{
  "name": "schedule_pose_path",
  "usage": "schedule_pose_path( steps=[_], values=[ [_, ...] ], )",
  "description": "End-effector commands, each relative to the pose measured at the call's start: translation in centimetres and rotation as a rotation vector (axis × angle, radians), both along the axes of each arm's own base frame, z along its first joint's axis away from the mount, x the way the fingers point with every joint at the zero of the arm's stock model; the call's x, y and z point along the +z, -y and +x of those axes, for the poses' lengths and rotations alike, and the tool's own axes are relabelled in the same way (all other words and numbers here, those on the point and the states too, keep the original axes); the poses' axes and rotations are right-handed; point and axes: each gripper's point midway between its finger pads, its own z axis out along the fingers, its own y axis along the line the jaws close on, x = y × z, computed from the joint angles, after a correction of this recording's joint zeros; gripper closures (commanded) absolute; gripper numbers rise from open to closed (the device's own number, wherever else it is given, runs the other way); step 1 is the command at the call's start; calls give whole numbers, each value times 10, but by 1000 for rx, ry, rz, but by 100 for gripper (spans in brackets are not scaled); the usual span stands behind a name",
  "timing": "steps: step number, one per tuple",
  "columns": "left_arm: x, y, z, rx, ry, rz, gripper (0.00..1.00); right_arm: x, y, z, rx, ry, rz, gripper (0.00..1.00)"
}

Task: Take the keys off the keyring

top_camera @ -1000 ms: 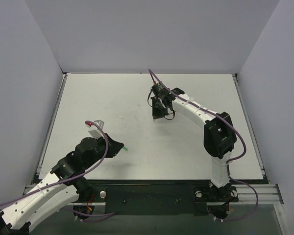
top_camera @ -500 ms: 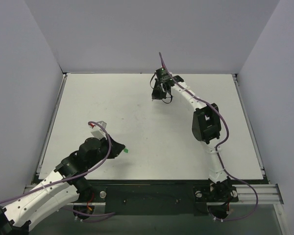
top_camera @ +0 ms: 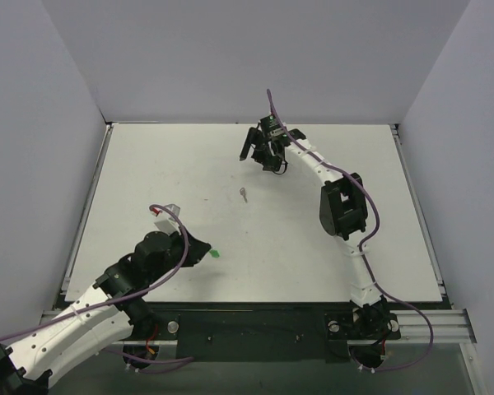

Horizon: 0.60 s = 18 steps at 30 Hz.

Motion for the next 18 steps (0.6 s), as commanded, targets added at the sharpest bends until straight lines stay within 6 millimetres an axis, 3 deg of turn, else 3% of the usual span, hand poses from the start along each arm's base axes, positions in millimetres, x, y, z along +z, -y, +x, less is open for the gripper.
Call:
schedule_pose_path(
  steps=[1, 7, 10, 11, 12, 13, 14, 15, 16, 17, 18],
  values=[
    [25, 8, 7, -7, 60, -46, 100, 46, 4, 7, 20, 75, 70, 13],
    [48, 10, 26, 25, 106, 11, 100, 94, 25, -15, 26, 124, 135, 12],
    [47, 17, 44, 26, 109, 85, 100, 118, 35, -44, 44, 151, 142, 11],
    [54, 19, 52, 31, 117, 87, 100, 112, 38, -56, 56, 134, 130, 11],
    [50, 25, 59, 17, 107, 105, 100, 129, 43, -67, 61, 160, 132, 11],
    [56, 25, 69, 28, 116, 101, 100, 120, 49, -77, 63, 144, 101, 11],
    [48, 32, 77, 7, 96, 113, 100, 136, 55, -87, 62, 170, 99, 11],
    [42, 32, 90, 22, 75, 121, 100, 127, 61, -96, 62, 153, 77, 11],
    [45, 37, 95, -1, 79, 95, 100, 140, 67, -105, 62, 174, 77, 10],
    [39, 35, 109, 15, 59, 98, 100, 135, 75, -114, 61, 162, 46, 11],
    [41, 40, 116, 3, 67, 79, 100, 144, 82, -122, 53, 177, 34, 10]
  ],
)
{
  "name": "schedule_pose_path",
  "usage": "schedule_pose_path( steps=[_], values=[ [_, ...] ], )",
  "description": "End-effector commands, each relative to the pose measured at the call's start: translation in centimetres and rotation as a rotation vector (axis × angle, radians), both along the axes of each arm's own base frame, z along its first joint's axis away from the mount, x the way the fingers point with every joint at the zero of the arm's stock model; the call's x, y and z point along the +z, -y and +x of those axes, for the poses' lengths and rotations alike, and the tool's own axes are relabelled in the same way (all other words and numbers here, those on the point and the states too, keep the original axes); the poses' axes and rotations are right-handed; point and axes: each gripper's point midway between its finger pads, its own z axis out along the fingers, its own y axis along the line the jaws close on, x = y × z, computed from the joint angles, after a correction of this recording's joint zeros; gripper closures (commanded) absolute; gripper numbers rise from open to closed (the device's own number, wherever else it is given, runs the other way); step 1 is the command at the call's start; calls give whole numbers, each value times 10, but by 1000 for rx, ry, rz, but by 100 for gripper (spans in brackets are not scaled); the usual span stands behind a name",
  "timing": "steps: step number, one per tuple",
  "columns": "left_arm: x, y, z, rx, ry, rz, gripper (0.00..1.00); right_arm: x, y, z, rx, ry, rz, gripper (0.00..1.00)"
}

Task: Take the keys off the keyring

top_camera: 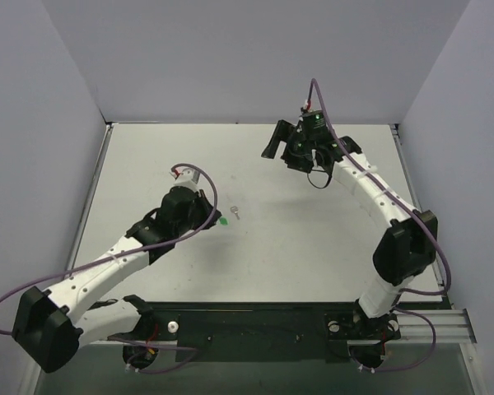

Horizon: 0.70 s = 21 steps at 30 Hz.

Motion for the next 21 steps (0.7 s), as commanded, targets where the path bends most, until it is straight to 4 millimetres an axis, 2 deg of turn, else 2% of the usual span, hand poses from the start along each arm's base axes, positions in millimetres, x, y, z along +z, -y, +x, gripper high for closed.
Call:
schedule_pose_path(
  steps=[1, 2, 3, 4, 5, 6, 7, 8, 9, 10, 11, 12, 13, 14, 15, 16, 17, 18, 21],
  values=[
    [11, 11, 49, -19, 41, -53, 100, 10, 24, -37, 14, 23, -81, 10],
    [19, 18, 55, -50, 55, -81, 100, 20, 28, -46, 18, 42, -80, 10],
    [4, 15, 67, -35, 20, -66, 100, 13, 32, -52, 19, 27, -93, 10],
    [14, 21, 74, -56, 34, -81, 100, 21, 35, -60, 25, 43, -87, 10],
    [1, 25, 83, -63, 4, -62, 100, 14, 38, -67, 30, 25, -94, 10],
    [5, 30, 90, -85, 9, -46, 100, 19, 40, -73, 31, 35, -90, 10],
    [-8, 33, 97, -87, -23, -17, 100, 15, 44, -81, 33, 28, -92, 10],
    [-1, 35, 105, -89, -14, -5, 100, 12, 43, -85, 41, 19, -86, 10],
    [-14, 37, 111, -89, -41, 19, 100, 6, 44, -93, 47, 7, -83, 10],
    [-7, 40, 119, -87, -28, 21, 100, -4, 45, -99, 52, -17, -81, 10],
    [-18, 42, 125, -88, -51, 38, 100, -1, 44, -102, 57, -6, -69, 10],
    [-13, 44, 131, -91, -45, 43, 98, -8, 44, -108, 63, -23, -67, 10],
    [-29, 43, 133, -89, -89, 76, 91, -6, 45, -111, 63, -16, -61, 10],
    [-23, 46, 141, -86, -80, 75, 71, -10, 46, -116, 66, -25, -63, 10],
    [-35, 46, 142, -83, -120, 99, 63, -7, 47, -120, 69, -17, -56, 10],
    [-31, 48, 148, -81, -117, 100, 25, -9, 48, -124, 69, -22, -57, 10],
    [-39, 49, 147, -86, -143, 111, 19, -7, 51, -128, 66, -15, -57, 10],
    [-37, 51, 150, -87, -141, 109, 18, -9, 51, -131, 67, -20, -60, 10],
    [-34, 52, 148, -88, -142, 96, 18, 0, 58, -142, 63, 2, -64, 10]
  ],
)
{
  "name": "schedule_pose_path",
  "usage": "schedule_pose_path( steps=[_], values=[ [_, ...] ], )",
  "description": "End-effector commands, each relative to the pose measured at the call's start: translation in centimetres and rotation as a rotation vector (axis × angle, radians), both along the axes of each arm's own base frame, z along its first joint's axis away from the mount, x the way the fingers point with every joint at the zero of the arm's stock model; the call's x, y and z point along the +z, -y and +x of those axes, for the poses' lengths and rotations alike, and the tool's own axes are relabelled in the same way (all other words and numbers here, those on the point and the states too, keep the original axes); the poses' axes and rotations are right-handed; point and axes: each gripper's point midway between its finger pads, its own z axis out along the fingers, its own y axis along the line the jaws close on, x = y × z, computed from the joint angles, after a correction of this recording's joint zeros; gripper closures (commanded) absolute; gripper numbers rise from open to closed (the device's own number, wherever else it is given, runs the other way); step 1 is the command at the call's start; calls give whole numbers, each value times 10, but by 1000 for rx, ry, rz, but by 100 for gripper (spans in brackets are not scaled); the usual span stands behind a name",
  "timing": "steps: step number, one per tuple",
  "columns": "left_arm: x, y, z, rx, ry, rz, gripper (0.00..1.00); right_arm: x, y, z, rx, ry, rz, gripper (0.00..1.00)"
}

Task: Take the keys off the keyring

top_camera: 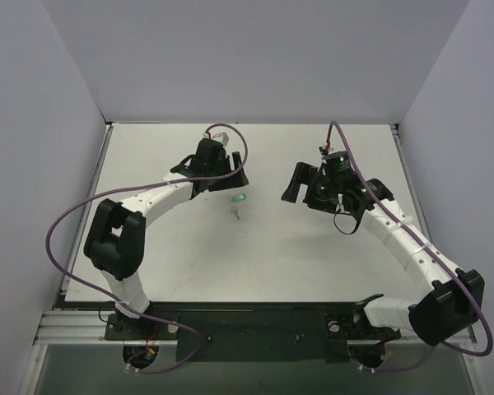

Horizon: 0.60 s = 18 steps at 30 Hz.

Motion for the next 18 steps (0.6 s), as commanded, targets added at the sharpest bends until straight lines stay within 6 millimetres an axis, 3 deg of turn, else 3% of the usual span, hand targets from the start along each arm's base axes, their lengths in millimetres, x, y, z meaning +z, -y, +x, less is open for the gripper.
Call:
schedule_pose_path(
  steps=[1, 4, 5, 9, 14, 16, 17, 18],
  values=[
    [21, 0, -1, -13, 16, -12, 18, 26, 8, -18, 2, 66, 17, 10],
    [29, -5, -10, -4, 23, -25, 16, 26, 14, -26, -12, 71, 6, 10],
    [42, -6, -13, -3, 49, -45, 16, 28, 13, -28, -9, 78, 12, 10],
    [62, -16, -31, 0, 88, -68, 14, 35, 13, -38, 0, 93, 8, 10],
    [69, -32, -56, -7, 99, -49, 12, 50, 12, -46, 9, 137, 9, 10],
    [81, -41, -69, -5, 127, -53, 12, 55, 11, -49, 14, 153, 17, 10],
    [75, -46, -74, 0, 120, -38, 12, 59, 12, -50, 10, 164, 19, 10],
    [84, -49, -79, 2, 142, -48, 12, 61, 11, -52, 14, 171, 20, 10]
  ],
)
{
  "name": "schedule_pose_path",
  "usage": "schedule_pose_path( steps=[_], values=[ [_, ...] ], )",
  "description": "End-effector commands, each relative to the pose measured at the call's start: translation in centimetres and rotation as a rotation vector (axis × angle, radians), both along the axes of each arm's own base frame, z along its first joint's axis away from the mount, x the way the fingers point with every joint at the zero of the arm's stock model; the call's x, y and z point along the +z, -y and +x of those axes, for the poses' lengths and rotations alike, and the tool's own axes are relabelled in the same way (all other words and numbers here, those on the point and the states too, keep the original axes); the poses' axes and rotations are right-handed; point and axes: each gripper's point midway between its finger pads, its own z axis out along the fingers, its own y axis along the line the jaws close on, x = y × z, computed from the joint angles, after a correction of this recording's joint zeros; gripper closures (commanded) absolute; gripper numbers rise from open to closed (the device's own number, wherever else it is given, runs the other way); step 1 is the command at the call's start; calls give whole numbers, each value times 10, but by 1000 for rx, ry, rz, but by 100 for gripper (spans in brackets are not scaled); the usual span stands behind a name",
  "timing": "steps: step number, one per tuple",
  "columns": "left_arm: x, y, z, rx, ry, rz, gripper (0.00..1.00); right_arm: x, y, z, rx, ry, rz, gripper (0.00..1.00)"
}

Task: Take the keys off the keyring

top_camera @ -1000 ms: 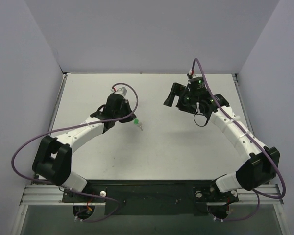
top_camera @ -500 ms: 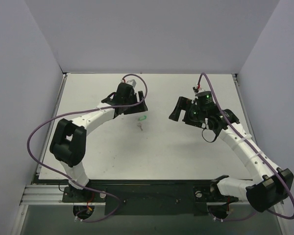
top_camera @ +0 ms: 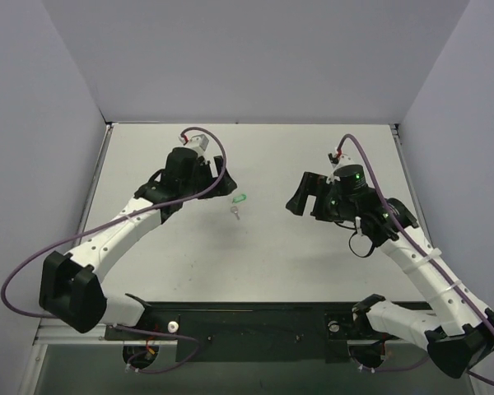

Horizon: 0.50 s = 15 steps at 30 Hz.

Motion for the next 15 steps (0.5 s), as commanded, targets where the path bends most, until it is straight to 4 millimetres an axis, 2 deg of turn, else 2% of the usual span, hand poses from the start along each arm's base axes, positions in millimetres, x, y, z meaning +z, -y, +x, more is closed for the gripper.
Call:
schedule_pose_path(
  steps=[1, 4, 5, 6, 7, 8, 9, 10, 11, 15],
  values=[
    [10, -21, -23, 10, 42, 24, 12, 19, 6, -7, -26, 60, 1, 10],
    [19, -32, -37, 20, 79, 17, 12, 28, 7, -11, -33, 87, -7, 10],
    [15, -34, -41, 18, 76, 22, 12, 31, 11, -11, -45, 103, -13, 10],
    [22, -38, -46, 21, 97, 11, 12, 36, 10, -14, -42, 116, -15, 10],
    [16, -41, -51, 23, 87, 19, 12, 42, 11, -15, -45, 134, -9, 9],
    [23, -44, -55, 25, 111, 8, 12, 47, 12, -17, -42, 149, -1, 9],
    [18, -47, -59, 28, 105, 13, 12, 53, 11, -19, -32, 164, 6, 7],
    [25, -50, -64, 27, 129, 5, 12, 58, 12, -20, -29, 179, 15, 6],
    [22, -53, -69, 25, 127, 7, 12, 66, 11, -21, -21, 201, 25, 1],
    [27, -65, -86, 21, 167, 11, 11, 92, 17, -22, -38, 283, 65, 0]
  ],
)
